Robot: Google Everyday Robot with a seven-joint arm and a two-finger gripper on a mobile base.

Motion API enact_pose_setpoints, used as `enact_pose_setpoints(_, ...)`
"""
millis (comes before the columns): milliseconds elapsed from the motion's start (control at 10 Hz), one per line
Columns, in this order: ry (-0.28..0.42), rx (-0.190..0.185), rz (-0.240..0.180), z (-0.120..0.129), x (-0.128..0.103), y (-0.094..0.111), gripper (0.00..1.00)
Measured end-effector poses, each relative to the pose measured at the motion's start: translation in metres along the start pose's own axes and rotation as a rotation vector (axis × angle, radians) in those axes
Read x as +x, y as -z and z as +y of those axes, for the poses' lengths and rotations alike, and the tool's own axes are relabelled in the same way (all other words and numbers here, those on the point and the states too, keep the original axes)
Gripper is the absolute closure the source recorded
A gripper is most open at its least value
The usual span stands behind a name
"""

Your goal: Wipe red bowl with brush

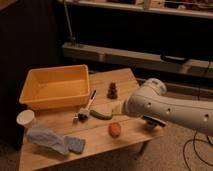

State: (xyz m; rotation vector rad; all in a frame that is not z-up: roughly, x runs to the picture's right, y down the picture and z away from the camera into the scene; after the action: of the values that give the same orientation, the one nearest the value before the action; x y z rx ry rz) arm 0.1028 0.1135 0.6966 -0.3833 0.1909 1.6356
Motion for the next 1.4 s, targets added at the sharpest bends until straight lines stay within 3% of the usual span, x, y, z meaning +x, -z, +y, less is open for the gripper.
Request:
enact_pose_setpoints(700, -0.001, 0.005, 0.004, -0.001, 0.0, 0.0, 0.2)
enact_pose_setpoints(900, 0.004, -0.007, 0.024, 0.006, -0.013, -0.002, 0.2)
enact_pose_setpoints(1100, -0.017, -0.077, 0.047, 0.033, -0.044, -0.007, 0.2)
enact_pose_setpoints(1300, -0.038, -0.144, 0.049, 0.053, -0.07, -0.008, 0.2)
enact_pose_setpoints(1400, -0.042, -0.187, 0.042, 0.075, -0.088, -0.01, 0.2)
